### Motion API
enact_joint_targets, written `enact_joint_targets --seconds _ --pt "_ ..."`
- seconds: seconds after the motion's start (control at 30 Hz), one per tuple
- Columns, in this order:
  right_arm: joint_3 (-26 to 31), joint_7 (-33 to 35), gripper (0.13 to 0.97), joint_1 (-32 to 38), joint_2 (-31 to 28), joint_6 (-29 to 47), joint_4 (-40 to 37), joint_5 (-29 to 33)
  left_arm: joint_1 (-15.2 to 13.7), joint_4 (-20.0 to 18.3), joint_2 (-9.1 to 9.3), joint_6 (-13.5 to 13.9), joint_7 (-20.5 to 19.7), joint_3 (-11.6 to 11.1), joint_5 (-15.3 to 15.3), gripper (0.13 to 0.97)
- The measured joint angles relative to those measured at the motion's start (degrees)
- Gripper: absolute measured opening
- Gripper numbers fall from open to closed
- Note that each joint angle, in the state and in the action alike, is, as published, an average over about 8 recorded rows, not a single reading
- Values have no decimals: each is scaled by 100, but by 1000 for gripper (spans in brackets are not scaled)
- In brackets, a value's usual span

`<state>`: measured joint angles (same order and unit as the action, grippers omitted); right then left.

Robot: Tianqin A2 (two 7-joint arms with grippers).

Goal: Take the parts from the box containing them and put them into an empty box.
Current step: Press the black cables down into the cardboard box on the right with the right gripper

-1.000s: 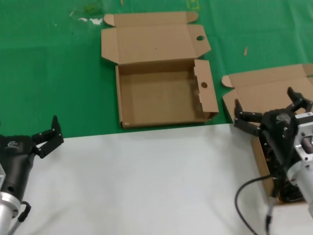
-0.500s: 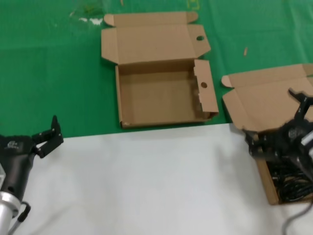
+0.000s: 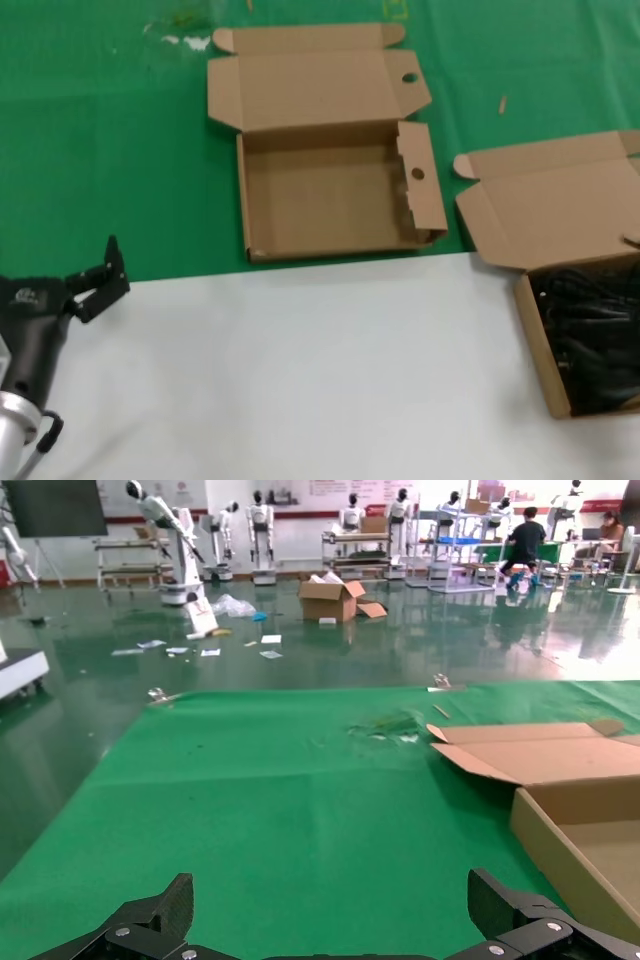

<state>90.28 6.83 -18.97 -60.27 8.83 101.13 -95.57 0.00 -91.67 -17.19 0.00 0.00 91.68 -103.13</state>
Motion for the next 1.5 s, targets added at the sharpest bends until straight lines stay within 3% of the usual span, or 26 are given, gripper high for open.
enact_joint_targets --seconds 0.23,0.43,0.67,0.97,1.5 --pt "-509 144 966 -269 -913 631 -745 949 0 0 0 0 0 0 0 966" --pt "-476 -44 966 104 -1109 1053 -1149 1635 0 0 0 0 0 0 0 966" --pt "-313 -390 966 652 -925 1433 -1142 2024 0 0 0 0 0 0 0 966" --pt "-316 -749 966 908 -746 1800 -837 2045 0 0 0 0 0 0 1 966" --pt "846 -344 966 2592 338 2276 -1646 2457 0 0 0 0 -1 0 1 966"
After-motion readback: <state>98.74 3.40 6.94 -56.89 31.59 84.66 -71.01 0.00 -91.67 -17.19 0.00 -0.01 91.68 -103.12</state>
